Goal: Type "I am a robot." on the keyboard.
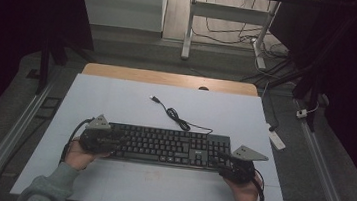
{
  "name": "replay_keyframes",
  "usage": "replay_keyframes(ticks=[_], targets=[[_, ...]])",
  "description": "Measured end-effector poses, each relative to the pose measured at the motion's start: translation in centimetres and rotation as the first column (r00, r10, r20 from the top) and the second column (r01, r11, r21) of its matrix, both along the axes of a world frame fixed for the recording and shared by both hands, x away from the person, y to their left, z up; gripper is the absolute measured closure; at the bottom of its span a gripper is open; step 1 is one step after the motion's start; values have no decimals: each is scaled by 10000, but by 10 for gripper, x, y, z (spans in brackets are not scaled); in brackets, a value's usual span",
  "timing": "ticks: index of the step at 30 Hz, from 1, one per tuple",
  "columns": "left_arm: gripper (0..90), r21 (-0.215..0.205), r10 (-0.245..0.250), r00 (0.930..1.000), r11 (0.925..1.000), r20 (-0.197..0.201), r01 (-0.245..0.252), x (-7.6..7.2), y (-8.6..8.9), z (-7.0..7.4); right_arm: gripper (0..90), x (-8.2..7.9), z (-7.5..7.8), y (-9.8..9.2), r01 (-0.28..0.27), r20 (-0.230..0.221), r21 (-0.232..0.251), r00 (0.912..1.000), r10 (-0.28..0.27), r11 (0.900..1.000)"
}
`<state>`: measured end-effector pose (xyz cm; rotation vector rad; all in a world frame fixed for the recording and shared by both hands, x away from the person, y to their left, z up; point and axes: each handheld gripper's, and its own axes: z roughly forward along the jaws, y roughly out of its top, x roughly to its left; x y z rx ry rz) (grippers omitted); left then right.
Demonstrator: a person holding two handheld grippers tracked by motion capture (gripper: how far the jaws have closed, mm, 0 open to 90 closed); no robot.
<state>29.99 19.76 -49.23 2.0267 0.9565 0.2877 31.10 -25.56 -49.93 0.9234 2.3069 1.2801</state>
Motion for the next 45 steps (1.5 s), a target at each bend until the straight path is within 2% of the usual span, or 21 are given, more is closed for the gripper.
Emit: replay_keyframes(ticks=[5,6,14,23,42,45], targets=[[869,140,-636,9979,9979,-152,638,-2,-11,-2,597,0,0,1,-48,5,-11,10000,48,10000],[887,214,-744,9971,9970,-168,747,-2,-13,-2,597,0,-1,1,-57,-1,-42,10000,57,10000],[889,608,-1381,9898,9883,-357,1401,-3,-31,-8,597,1,-1,1,-74,-23,-58,10000,74,10000],[889,902,-1625,9856,9820,-475,1662,-3,-42,-13,597,1,-2,1,-70,2,-89,10000,70,9999],[888,1318,-1561,9844,9773,-806,1658,1,-51,-25,595,1,-3,2,-49,-9,-180,10000,48,9998],[887,1454,-1588,9839,9748,-822,1695,2,-52,-26,595,1,-3,2,-51,-16,-184,10000,51,9998]])
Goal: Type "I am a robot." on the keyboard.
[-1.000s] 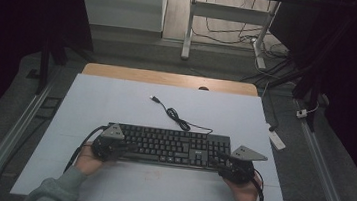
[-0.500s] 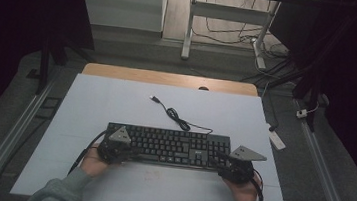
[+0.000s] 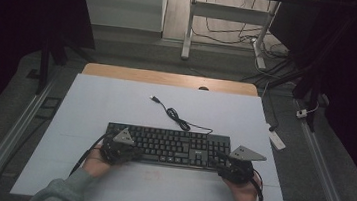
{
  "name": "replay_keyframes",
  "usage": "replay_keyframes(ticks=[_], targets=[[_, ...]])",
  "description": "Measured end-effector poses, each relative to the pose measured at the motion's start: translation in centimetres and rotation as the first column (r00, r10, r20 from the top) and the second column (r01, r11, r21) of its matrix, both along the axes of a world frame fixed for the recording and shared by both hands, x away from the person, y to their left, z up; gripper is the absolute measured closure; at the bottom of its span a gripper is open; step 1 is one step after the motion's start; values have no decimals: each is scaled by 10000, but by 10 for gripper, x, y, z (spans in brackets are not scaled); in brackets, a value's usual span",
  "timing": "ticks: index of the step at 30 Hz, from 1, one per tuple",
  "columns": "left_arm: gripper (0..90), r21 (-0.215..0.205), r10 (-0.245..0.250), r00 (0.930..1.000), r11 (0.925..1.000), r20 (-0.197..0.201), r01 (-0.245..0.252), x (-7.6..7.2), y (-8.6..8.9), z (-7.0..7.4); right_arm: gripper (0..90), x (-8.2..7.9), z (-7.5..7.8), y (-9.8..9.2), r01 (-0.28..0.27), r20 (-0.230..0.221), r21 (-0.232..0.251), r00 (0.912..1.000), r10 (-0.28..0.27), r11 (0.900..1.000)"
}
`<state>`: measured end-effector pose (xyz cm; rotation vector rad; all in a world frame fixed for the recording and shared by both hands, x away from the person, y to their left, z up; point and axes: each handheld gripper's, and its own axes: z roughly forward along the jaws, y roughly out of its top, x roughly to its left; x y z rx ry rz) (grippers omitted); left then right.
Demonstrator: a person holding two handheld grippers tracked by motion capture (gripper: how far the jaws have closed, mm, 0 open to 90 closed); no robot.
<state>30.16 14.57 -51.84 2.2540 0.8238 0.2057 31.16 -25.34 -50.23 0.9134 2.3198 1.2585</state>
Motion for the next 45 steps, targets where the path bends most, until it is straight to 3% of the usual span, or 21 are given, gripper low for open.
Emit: replay_keyframes(ticks=[13,18,24,29,34,40,45], targets=[[888,201,52,10000,9998,-40,-51,0,-2,-5,594,0,0,0,-1,-11,-27,10000,1,10000],[888,187,48,9999,9998,115,-51,-1,-2,-3,594,0,0,0,-7,1,-25,10000,7,10000],[886,-666,370,9979,9972,522,-335,-3,8,8,594,1,0,-1,-3,0,20,10000,3,10000],[723,-1292,703,9947,9898,749,-602,-6,18,17,593,0,-1,0,69,24,-74,10000,-69,9999],[540,-1601,1172,9901,9816,772,-1037,-6,26,22,592,0,-1,0,-2,-9,-94,10000,2,10000],[438,-1651,1650,9847,9742,564,-1537,-4,35,24,592,0,-1,-1,44,39,-53,10000,-43,10000],[407,-1743,1940,9798,9675,483,-1830,-3,42,26,591,0,-1,0,-17,24,-2,10000,17,10000]])
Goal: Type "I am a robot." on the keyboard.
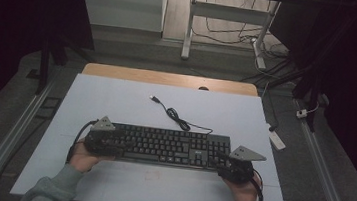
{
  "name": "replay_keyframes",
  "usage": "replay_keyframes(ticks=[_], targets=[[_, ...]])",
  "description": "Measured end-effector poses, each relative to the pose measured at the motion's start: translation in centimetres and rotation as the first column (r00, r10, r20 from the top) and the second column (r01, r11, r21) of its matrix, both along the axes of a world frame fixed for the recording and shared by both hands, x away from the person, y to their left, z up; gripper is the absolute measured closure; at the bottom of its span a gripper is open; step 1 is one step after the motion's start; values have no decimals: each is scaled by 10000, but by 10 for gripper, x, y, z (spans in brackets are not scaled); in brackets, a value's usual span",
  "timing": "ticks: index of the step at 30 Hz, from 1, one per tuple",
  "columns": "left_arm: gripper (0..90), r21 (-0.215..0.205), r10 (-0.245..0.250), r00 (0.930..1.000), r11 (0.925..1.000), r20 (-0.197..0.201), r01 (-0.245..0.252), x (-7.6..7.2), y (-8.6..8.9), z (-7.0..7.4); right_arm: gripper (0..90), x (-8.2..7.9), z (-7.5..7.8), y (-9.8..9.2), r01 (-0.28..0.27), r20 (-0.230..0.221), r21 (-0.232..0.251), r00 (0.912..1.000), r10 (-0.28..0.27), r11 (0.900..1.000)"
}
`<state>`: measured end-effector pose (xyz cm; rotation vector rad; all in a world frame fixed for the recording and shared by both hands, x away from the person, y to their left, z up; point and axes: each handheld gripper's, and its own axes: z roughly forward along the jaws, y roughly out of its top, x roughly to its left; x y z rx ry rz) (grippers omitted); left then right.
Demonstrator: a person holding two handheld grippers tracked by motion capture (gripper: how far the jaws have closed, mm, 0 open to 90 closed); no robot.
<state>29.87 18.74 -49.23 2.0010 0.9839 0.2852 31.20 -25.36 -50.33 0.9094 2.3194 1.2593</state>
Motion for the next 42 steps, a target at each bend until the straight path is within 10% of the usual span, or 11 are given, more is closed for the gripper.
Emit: replay_keyframes(ticks=[30,42], targets=[[421,555,999,9950,9935,23,-998,8,23,-3,588,0,0,0,50,-36,-115,10000,-50,9999],[578,1144,1174,9929,9868,-196,-1145,12,31,-14,588,0,0,0,30,-18,-120,10000,-31,9999]])
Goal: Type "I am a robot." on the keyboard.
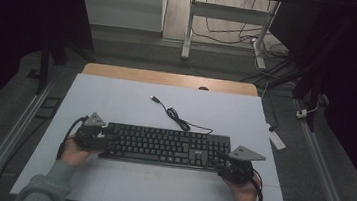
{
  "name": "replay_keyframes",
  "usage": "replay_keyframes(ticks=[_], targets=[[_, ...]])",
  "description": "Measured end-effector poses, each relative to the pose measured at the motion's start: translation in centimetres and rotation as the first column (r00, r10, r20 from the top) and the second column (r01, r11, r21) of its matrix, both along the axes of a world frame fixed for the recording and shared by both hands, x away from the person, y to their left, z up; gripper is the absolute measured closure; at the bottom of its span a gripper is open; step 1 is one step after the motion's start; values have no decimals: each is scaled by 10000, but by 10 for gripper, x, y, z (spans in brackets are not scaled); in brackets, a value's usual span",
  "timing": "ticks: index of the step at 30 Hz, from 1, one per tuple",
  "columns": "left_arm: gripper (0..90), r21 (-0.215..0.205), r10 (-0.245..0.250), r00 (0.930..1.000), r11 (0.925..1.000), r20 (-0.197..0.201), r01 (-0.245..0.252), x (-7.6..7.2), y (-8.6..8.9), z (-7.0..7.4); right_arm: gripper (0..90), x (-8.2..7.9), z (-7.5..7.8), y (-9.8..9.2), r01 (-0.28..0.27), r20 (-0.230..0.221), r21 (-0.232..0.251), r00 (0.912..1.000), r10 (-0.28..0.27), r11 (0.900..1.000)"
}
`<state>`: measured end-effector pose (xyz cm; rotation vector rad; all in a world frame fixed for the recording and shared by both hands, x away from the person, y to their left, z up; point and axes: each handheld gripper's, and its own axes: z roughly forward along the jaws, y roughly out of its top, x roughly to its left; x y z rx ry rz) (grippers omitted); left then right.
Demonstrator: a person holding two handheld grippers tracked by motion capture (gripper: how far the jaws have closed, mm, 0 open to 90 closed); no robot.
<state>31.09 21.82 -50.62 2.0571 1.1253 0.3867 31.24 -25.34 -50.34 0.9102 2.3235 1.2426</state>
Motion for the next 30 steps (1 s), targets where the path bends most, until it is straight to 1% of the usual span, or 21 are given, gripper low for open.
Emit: replay_keyframes(ticks=[3,6,8,12,16,18,23,28,29,30], targets=[[689,101,-89,10000,9999,-27,89,0,0,-1,588,0,0,0,19,-5,-39,10000,-19,10000],[816,224,-267,9995,9994,-142,270,0,-2,-3,588,0,-1,1,-11,26,52,10000,11,10000],[876,327,-365,9991,9988,-219,372,1,-3,-4,588,0,-1,1,-15,59,25,10000,15,10000],[887,574,-458,9984,9972,-327,476,2,-6,-7,588,0,0,2,-3,46,-160,10000,4,9999],[887,683,-445,9982,9966,-401,471,3,-7,-10,587,0,-1,2,-18,56,-83,10000,18,10000],[887,720,-460,9980,9962,-435,490,4,-8,-11,587,0,-1,1,-17,38,-144,10000,18,9999],[887,783,-438,9979,9958,-486,475,5,-10,-13,587,0,-1,2,5,50,-105,10000,-5,9999],[887,841,-429,9978,9954,-501,470,5,-11,-14,587,0,-1,1,43,40,-212,10000,-42,9998],[887,845,-440,9977,9953,-512,482,6,-11,-14,587,0,-1,2,22,56,-121,10000,-21,9999],[887,843,-447,9976,9952,-520,490,6,-11,-15,587,0,-1,1,37,53,-133,10000,-36,9999]])
